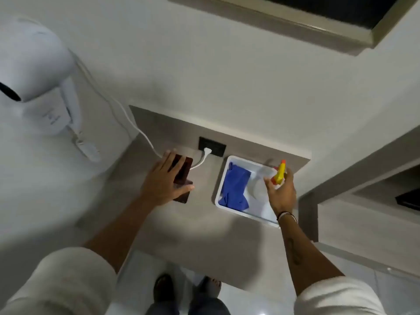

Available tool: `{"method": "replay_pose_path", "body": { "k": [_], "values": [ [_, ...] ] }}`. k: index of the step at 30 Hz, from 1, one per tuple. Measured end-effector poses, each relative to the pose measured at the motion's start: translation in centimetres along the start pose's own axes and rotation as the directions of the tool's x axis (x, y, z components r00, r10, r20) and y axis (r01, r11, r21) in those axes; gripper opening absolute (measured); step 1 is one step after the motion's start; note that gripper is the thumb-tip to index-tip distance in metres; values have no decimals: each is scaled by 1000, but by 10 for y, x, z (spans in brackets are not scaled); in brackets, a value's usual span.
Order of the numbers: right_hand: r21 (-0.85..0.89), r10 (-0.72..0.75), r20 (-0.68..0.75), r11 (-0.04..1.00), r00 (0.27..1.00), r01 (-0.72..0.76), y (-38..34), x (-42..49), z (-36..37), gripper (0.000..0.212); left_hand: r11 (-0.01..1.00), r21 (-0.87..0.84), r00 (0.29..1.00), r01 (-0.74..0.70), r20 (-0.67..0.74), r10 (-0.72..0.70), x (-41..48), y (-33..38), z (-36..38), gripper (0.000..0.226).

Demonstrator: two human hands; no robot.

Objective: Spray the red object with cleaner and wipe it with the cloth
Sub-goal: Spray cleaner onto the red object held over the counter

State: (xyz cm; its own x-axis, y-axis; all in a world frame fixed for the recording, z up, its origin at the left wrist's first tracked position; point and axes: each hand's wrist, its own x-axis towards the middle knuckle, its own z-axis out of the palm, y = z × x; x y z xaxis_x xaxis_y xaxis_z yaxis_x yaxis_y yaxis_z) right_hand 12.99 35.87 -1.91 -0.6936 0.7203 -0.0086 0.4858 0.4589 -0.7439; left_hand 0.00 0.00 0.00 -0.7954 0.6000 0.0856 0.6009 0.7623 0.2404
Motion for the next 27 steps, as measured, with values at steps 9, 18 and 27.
{"method": "replay_pose_path", "body": {
  "k": [9,18,27],
  "values": [
    [63,0,10,998,1000,-1,29,27,25,76,999,-16,991,41,129,-39,11,-9,-9,113],
    [176,-106,-50,978,993,113,2,-6,-3,55,920,-337,975,199,167,-149,1,-32,-23,111],
    [483,-372,546,872,751,80,-59,-110,22,44,802,-502,942,323,254,-220,-48,-59,-32,116]
  ]
}}
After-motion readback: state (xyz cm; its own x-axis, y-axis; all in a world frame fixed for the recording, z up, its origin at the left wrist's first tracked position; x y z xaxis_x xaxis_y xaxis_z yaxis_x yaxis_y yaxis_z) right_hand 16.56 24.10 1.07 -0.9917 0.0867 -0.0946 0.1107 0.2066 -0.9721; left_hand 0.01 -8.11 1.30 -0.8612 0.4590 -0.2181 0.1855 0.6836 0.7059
